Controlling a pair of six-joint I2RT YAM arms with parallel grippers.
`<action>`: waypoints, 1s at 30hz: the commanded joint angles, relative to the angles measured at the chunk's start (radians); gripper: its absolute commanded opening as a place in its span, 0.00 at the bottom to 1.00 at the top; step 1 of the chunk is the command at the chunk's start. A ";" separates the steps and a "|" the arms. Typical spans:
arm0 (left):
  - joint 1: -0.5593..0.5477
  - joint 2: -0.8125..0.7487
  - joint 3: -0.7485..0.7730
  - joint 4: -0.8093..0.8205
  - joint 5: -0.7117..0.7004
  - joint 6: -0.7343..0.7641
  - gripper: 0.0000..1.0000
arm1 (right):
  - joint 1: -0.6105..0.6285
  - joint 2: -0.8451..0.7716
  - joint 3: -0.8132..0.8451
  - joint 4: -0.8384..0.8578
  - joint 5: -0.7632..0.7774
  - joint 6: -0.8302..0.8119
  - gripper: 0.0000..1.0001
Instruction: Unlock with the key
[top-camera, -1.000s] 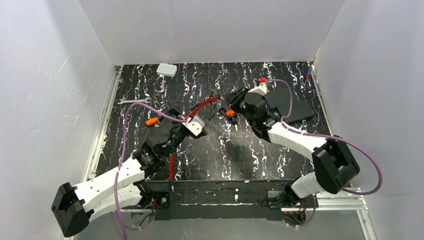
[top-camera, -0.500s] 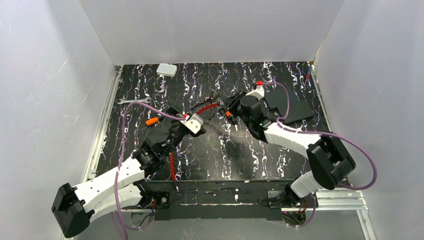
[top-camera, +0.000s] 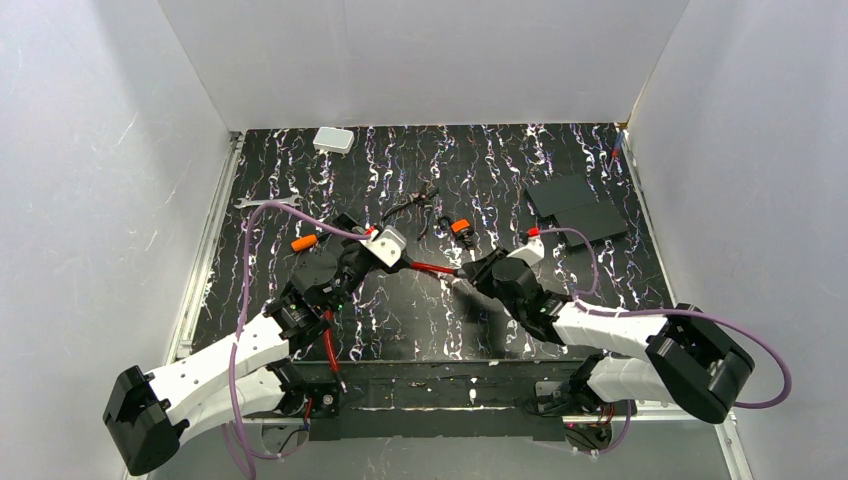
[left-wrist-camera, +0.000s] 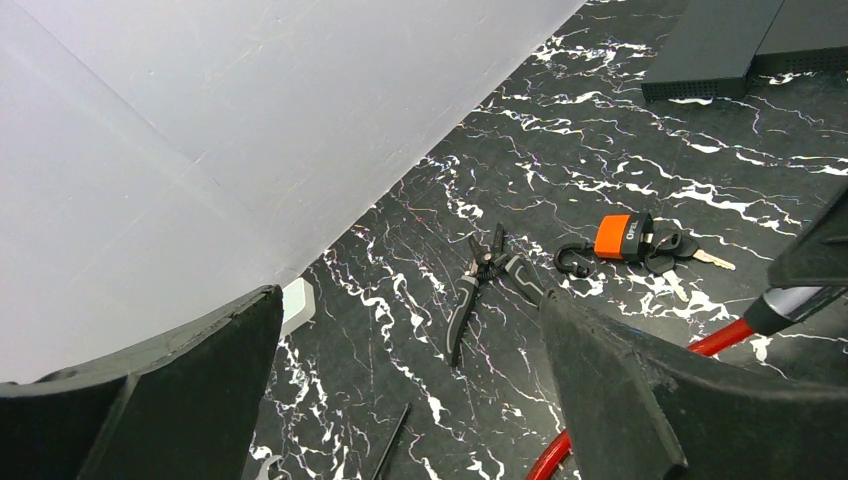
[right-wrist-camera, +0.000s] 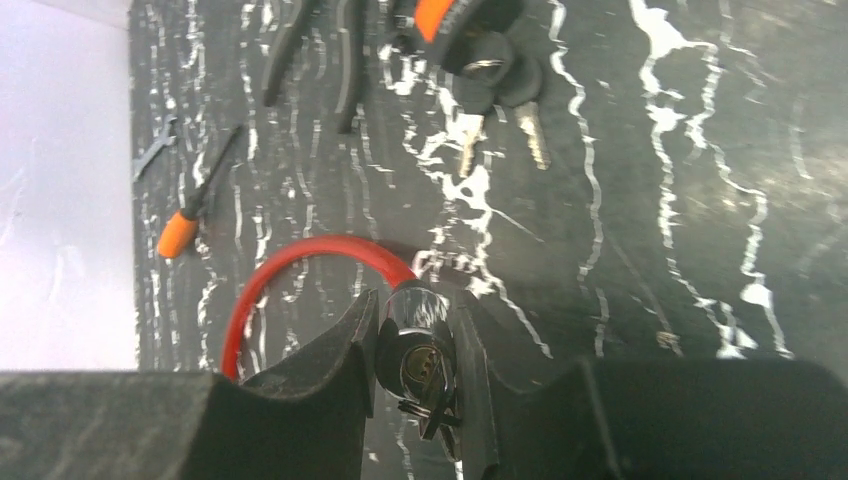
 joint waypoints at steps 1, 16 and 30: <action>0.008 -0.001 0.037 0.008 -0.008 -0.013 0.99 | -0.013 0.007 -0.043 0.085 0.063 0.011 0.13; 0.007 -0.007 0.035 0.007 -0.007 -0.008 0.99 | -0.162 -0.023 -0.112 0.046 -0.025 -0.088 0.75; 0.007 -0.003 0.037 0.008 -0.003 -0.022 0.99 | -0.279 -0.321 0.081 -0.369 0.012 -0.445 0.94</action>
